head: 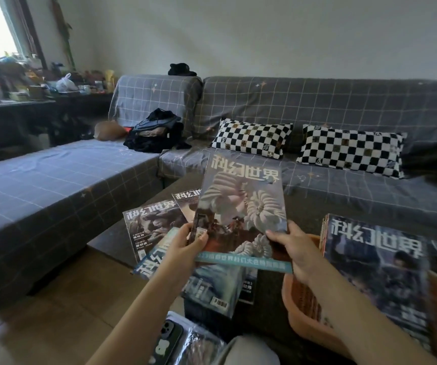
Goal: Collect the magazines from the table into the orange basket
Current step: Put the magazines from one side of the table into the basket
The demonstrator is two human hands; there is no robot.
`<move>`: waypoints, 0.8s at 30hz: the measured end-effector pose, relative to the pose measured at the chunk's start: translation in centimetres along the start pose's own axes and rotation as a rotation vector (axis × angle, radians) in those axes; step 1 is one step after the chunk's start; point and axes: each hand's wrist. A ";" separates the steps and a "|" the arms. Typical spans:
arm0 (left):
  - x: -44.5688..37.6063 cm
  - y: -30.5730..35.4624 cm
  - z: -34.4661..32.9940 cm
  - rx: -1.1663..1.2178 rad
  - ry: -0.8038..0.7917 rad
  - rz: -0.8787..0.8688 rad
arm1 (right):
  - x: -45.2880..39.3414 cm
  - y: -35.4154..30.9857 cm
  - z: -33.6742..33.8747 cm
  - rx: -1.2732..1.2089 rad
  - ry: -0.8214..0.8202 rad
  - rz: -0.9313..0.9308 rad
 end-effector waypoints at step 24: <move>2.8 -7.1 -20.6 -0.661 -0.375 0.009 | 7.5 3.7 22.1 0.342 0.475 0.130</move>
Point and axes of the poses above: each hand's wrist, its own x-axis away from the middle knuckle, its own z-axis out of the back of the hand, y = z × x, and after that the axes turned 5 degrees about -z, right-handed
